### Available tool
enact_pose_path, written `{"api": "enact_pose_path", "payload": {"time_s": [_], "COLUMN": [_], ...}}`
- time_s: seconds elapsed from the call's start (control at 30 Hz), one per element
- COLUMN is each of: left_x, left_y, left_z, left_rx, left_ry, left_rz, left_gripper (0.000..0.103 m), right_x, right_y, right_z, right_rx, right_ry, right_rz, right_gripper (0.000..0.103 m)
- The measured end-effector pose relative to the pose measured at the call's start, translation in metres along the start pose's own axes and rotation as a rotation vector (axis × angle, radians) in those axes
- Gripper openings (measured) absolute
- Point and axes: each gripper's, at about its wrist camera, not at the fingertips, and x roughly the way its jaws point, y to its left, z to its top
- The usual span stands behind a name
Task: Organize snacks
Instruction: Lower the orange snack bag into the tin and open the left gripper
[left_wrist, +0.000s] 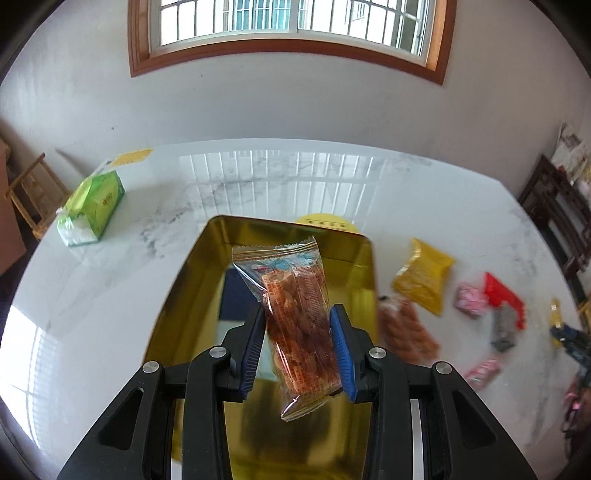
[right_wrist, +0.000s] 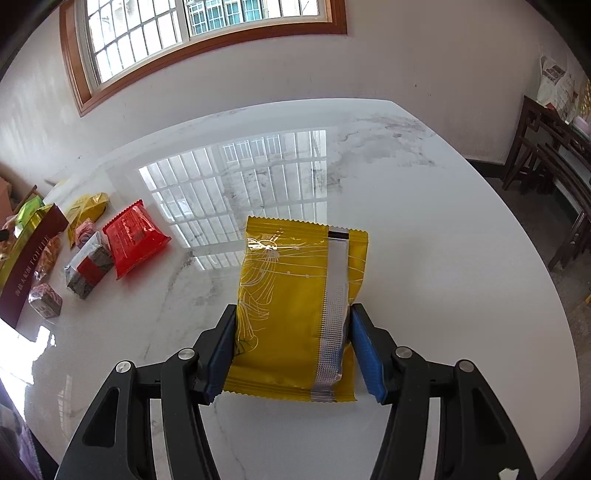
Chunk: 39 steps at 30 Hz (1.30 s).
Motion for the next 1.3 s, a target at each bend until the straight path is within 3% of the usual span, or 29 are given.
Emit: {"api": "enact_pose_path", "payload": {"time_s": [0.5, 0.9, 1.13, 1.23, 1.3], "left_x": [0.064, 0.08, 0.076, 0.072, 0.065], "left_y": [0.029, 0.032, 0.024, 0.02, 0.016], "left_z": [0.026, 0.026, 0.027, 0.026, 0.023], "left_rx": [0.026, 0.052, 0.112, 0.131, 0.143], "left_ry": [0.074, 0.105, 0.069, 0.056, 0.035], "left_rz": [0.077, 0.125, 0.212, 0.258, 0.288], "left_gripper": [0.037, 0.038, 0.039, 0.043, 0.055], "right_x": [0.0, 0.001, 0.001, 0.001, 0.001], "right_y": [0.007, 0.01, 0.009, 0.009, 0.009], "right_z": [-0.002, -0.002, -0.002, -0.002, -0.002], "right_rx": [-0.034, -0.044, -0.043, -0.044, -0.044], "right_ry": [-0.004, -0.005, -0.006, -0.005, -0.006], "right_rz": [-0.027, -0.042, -0.041, -0.042, -0.041], "right_gripper": [0.055, 0.056, 0.056, 0.056, 0.056]}}
